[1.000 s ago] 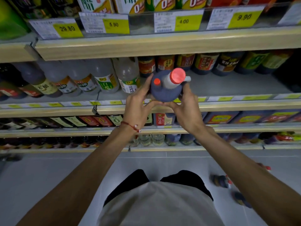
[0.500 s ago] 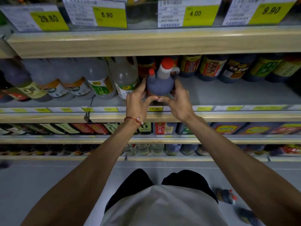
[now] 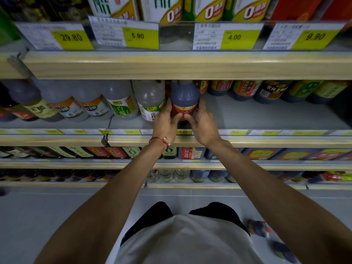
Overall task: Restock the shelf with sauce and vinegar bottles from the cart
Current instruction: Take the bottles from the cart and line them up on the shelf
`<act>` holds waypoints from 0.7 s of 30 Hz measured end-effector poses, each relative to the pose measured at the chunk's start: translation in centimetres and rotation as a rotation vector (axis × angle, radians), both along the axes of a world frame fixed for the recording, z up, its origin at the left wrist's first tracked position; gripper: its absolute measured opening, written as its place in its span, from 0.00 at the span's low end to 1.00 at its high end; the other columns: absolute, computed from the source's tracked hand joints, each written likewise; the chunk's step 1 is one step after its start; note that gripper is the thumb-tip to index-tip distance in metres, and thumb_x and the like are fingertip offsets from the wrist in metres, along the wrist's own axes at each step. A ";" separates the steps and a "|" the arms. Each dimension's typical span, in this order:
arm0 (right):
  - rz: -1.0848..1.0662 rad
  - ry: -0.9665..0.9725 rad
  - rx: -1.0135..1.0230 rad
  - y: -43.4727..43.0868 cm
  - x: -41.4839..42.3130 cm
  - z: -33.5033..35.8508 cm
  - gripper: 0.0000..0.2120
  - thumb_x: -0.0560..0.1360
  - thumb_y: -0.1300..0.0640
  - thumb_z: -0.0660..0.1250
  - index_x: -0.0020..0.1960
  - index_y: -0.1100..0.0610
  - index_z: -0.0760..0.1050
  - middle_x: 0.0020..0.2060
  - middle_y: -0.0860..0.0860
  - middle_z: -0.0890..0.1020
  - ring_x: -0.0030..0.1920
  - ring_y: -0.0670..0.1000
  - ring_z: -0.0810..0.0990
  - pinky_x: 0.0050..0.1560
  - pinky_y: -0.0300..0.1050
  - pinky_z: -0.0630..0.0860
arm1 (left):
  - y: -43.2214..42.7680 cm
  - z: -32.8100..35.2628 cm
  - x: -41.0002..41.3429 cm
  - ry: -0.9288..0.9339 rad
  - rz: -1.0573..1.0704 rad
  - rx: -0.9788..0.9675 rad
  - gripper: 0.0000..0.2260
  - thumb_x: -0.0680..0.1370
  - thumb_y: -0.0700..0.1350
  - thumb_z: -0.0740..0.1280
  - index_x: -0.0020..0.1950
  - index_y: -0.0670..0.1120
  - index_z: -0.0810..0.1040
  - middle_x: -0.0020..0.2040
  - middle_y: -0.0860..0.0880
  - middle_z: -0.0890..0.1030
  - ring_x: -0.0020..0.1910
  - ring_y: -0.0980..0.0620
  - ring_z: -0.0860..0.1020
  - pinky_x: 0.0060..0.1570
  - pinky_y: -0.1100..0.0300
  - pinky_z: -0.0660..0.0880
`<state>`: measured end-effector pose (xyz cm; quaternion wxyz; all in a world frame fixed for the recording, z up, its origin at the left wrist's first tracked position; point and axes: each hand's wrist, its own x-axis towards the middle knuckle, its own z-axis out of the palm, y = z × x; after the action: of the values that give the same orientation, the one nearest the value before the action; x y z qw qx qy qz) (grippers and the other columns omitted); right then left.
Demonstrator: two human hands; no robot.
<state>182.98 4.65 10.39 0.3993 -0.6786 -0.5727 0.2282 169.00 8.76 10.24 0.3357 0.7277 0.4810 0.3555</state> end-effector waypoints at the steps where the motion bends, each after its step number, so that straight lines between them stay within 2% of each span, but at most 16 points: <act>1: -0.016 0.016 -0.002 -0.4 -0.2 0.1 0.35 0.80 0.57 0.72 0.80 0.61 0.58 0.69 0.60 0.78 0.66 0.63 0.78 0.58 0.44 0.73 | -0.5 -0.1 -0.3 0.002 -0.015 -0.019 0.30 0.79 0.43 0.68 0.80 0.46 0.62 0.70 0.45 0.78 0.71 0.47 0.75 0.70 0.49 0.73; 3: -0.089 0.015 0.016 -1.5 -0.9 0.3 0.32 0.78 0.63 0.72 0.78 0.61 0.63 0.69 0.59 0.77 0.65 0.61 0.78 0.60 0.46 0.74 | -1.5 -0.5 -1.1 -0.033 -0.015 -0.054 0.30 0.78 0.44 0.66 0.80 0.48 0.65 0.72 0.46 0.77 0.71 0.48 0.75 0.71 0.47 0.73; 5: -0.179 0.000 0.051 -3.0 -2.2 0.4 0.29 0.76 0.67 0.71 0.75 0.61 0.67 0.67 0.59 0.76 0.64 0.58 0.77 0.63 0.46 0.73 | -2.9 -0.6 -2.3 -0.103 0.056 -0.087 0.24 0.79 0.39 0.67 0.76 0.45 0.72 0.69 0.46 0.78 0.68 0.50 0.77 0.69 0.48 0.75; 7: -0.187 -0.045 0.085 -4.3 -3.8 0.2 0.25 0.76 0.68 0.69 0.72 0.62 0.70 0.65 0.58 0.74 0.62 0.57 0.76 0.64 0.48 0.73 | -4.1 -0.4 -3.6 -0.151 0.192 -0.051 0.17 0.79 0.35 0.68 0.68 0.41 0.78 0.61 0.47 0.83 0.59 0.56 0.82 0.62 0.53 0.79; 9: -0.130 -0.080 0.079 -5.1 -5.4 0.0 0.21 0.77 0.67 0.68 0.70 0.61 0.72 0.62 0.57 0.76 0.62 0.57 0.77 0.64 0.52 0.74 | -4.4 -0.4 -5.1 -0.198 0.318 -0.019 0.14 0.77 0.34 0.70 0.62 0.41 0.80 0.54 0.51 0.84 0.51 0.66 0.81 0.54 0.59 0.81; 10: -0.101 -0.088 0.076 -5.1 -6.0 -0.1 0.20 0.78 0.66 0.68 0.69 0.60 0.73 0.62 0.57 0.77 0.62 0.57 0.77 0.64 0.52 0.74 | -4.2 -0.5 -5.8 -0.212 0.357 -0.011 0.14 0.77 0.35 0.71 0.62 0.41 0.79 0.54 0.52 0.83 0.50 0.68 0.80 0.52 0.62 0.80; 12: -0.056 -0.094 0.082 -4.6 -7.2 -0.1 0.19 0.79 0.65 0.68 0.70 0.60 0.73 0.63 0.57 0.77 0.64 0.57 0.76 0.65 0.52 0.74 | -3.6 -0.6 -7.0 -0.230 0.371 -0.012 0.17 0.76 0.35 0.73 0.64 0.40 0.75 0.59 0.47 0.81 0.52 0.65 0.79 0.50 0.67 0.78; 14: -0.024 -0.092 0.065 -3.5 -8.4 0.0 0.21 0.80 0.64 0.68 0.72 0.61 0.71 0.65 0.57 0.77 0.66 0.58 0.76 0.66 0.53 0.73 | -2.7 -0.7 -7.9 -0.197 0.335 -0.012 0.21 0.77 0.37 0.73 0.68 0.41 0.72 0.64 0.45 0.77 0.59 0.57 0.78 0.55 0.70 0.74; 16: -0.021 -0.095 0.029 -2.3 -9.4 0.1 0.26 0.80 0.61 0.69 0.76 0.62 0.66 0.69 0.59 0.75 0.69 0.59 0.74 0.69 0.52 0.72 | -1.5 -0.9 -8.4 -0.161 0.290 -0.029 0.25 0.77 0.40 0.72 0.72 0.41 0.69 0.68 0.44 0.75 0.65 0.52 0.75 0.63 0.66 0.72; 18: -0.057 -0.094 0.002 -1.0 -10.2 0.0 0.31 0.80 0.59 0.69 0.79 0.62 0.61 0.72 0.61 0.74 0.70 0.60 0.73 0.68 0.52 0.72 | -0.2 -1.0 -8.6 -0.184 0.228 -0.091 0.28 0.75 0.46 0.72 0.73 0.42 0.68 0.70 0.44 0.74 0.68 0.53 0.75 0.69 0.57 0.72; 20: -0.085 -0.097 0.007 0.1 -10.9 -0.4 0.31 0.81 0.59 0.68 0.80 0.62 0.59 0.68 0.62 0.76 0.66 0.63 0.77 0.62 0.57 0.77 | 1.0 -1.6 -8.9 -0.207 0.208 -0.105 0.29 0.73 0.51 0.72 0.72 0.45 0.71 0.68 0.45 0.76 0.66 0.53 0.77 0.69 0.53 0.74; 21: -0.096 -0.101 0.009 0.6 -11.2 -0.6 0.30 0.81 0.59 0.67 0.79 0.62 0.60 0.66 0.63 0.78 0.63 0.64 0.78 0.59 0.58 0.78 | 1.3 -1.6 -9.0 -0.220 0.215 -0.097 0.27 0.73 0.50 0.73 0.71 0.45 0.73 0.66 0.46 0.78 0.65 0.53 0.78 0.67 0.51 0.76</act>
<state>171.81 5.29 9.80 0.3833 -0.7142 -0.5600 0.1715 160.04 10.07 8.60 0.3810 0.6115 0.5331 0.4435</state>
